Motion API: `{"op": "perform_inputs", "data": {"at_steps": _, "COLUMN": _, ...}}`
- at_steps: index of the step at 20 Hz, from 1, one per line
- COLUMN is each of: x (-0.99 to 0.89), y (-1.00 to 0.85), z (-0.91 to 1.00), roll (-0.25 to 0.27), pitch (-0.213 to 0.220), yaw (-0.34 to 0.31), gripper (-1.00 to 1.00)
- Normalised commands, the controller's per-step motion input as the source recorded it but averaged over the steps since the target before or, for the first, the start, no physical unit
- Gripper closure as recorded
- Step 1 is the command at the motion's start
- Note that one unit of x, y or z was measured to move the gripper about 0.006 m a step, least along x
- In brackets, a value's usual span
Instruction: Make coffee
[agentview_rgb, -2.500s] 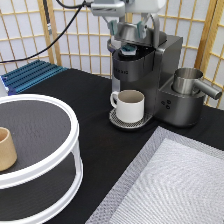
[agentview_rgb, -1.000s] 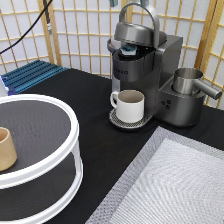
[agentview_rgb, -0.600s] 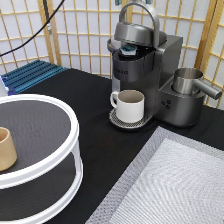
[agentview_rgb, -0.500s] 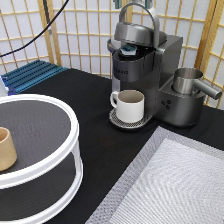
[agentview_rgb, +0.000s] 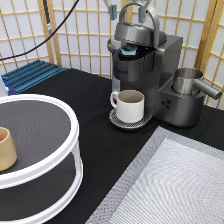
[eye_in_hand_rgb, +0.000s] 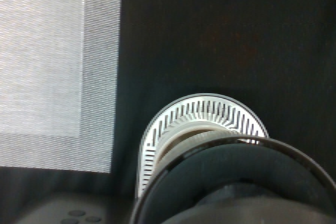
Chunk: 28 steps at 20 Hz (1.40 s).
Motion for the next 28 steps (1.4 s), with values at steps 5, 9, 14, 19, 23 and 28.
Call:
{"op": "perform_inputs", "data": {"at_steps": 5, "x": 0.04, "y": 0.0, "z": -0.03, "roll": -0.042, "pitch": 0.0, "yaw": 0.0, "gripper": -1.0}}
{"op": "perform_inputs", "data": {"at_steps": 9, "x": 0.0, "y": -0.4, "z": -0.31, "roll": 0.002, "pitch": 0.0, "yaw": 0.0, "gripper": -1.0}}
{"op": "perform_inputs", "data": {"at_steps": 14, "x": 0.08, "y": -0.48, "z": -0.48, "roll": 0.034, "pitch": 0.0, "yaw": 0.0, "gripper": -1.0}}
{"op": "perform_inputs", "data": {"at_steps": 19, "x": 0.16, "y": -0.28, "z": -0.36, "roll": 0.061, "pitch": 0.02, "yaw": 0.0, "gripper": -1.0}}
{"op": "perform_inputs", "data": {"at_steps": 23, "x": -0.23, "y": -0.63, "z": 0.16, "roll": 0.1, "pitch": 0.044, "yaw": -0.006, "gripper": -1.0}}
{"op": "perform_inputs", "data": {"at_steps": 28, "x": -0.32, "y": -0.6, "z": 0.91, "roll": 0.088, "pitch": 0.043, "yaw": -0.051, "gripper": -1.0}}
